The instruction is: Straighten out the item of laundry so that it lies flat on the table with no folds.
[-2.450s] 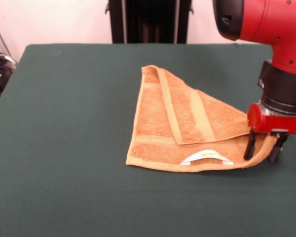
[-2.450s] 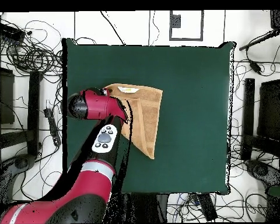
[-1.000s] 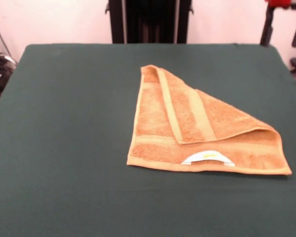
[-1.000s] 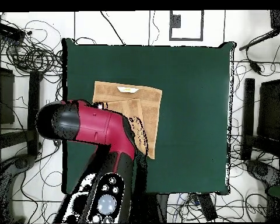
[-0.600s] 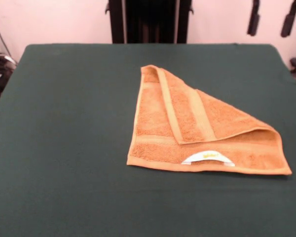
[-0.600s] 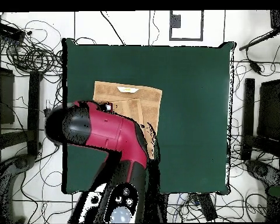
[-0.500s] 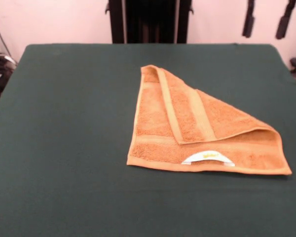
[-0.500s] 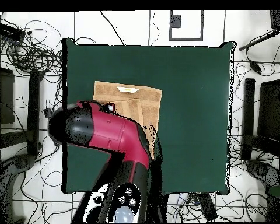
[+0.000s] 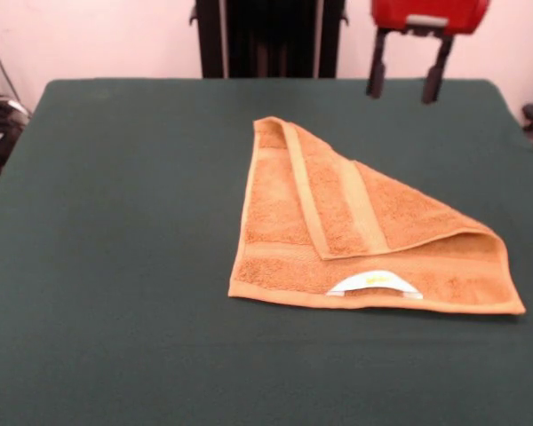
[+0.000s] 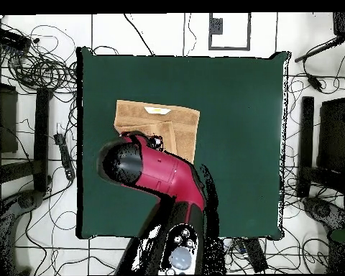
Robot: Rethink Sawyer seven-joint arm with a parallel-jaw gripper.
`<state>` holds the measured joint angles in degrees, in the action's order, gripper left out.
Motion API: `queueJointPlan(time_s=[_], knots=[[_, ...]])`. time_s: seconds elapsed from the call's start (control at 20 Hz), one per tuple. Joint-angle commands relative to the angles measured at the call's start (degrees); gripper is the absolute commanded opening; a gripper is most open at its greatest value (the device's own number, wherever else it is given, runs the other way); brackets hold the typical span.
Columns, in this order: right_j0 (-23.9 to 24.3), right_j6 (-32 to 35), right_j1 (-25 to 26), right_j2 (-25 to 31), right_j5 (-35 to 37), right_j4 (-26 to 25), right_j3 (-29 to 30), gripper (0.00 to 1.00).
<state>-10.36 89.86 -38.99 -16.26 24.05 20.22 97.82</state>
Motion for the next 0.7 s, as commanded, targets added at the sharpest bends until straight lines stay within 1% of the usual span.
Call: queueJointPlan(time_s=[0.05,0.25,0.45,0.7], knots=[[1.6,7.6,3.6,8.9,-1.6,-1.7,8.2,1.0],[3.5,5.4,4.2,10.5,-3.6,-3.4,8.7,1.0],[5.1,3.1,5.6,11.8,-4.5,-6.2,7.0,1.0],[6.6,3.3,7.1,13.1,-4.5,-8.4,5.4,1.0]])
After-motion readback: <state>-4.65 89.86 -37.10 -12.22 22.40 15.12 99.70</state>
